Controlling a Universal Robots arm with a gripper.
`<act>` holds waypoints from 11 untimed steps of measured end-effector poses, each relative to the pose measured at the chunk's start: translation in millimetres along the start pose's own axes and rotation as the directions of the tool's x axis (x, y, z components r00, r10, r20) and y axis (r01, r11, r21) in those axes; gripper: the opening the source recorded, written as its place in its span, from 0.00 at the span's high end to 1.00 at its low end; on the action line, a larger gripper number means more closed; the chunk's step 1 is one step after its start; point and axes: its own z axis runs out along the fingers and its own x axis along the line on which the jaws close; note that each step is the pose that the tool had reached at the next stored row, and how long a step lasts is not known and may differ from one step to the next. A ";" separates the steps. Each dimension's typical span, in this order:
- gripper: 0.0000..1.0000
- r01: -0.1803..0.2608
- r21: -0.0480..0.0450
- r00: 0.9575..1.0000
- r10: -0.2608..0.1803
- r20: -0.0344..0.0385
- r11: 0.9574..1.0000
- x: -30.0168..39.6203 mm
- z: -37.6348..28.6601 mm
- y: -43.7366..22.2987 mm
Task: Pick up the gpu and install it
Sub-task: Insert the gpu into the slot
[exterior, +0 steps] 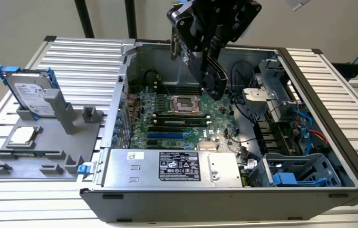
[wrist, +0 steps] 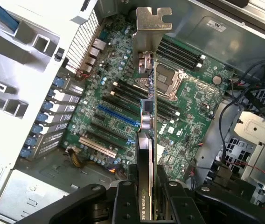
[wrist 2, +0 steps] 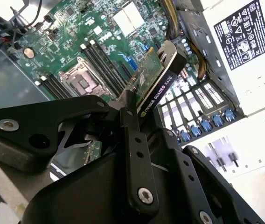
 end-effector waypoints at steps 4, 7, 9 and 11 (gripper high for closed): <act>1.00 0.024 -0.001 1.000 -0.024 -0.001 1.000 0.0 -0.7 0.0; 1.00 0.041 -0.001 0.999 -0.041 -0.002 0.999 0.0 -1.3 0.1; 1.00 0.053 -0.002 0.999 -0.053 -0.003 0.999 -0.1 -1.7 0.1; 1.00 0.065 -0.002 0.998 -0.065 -0.003 0.998 -0.1 -2.1 0.1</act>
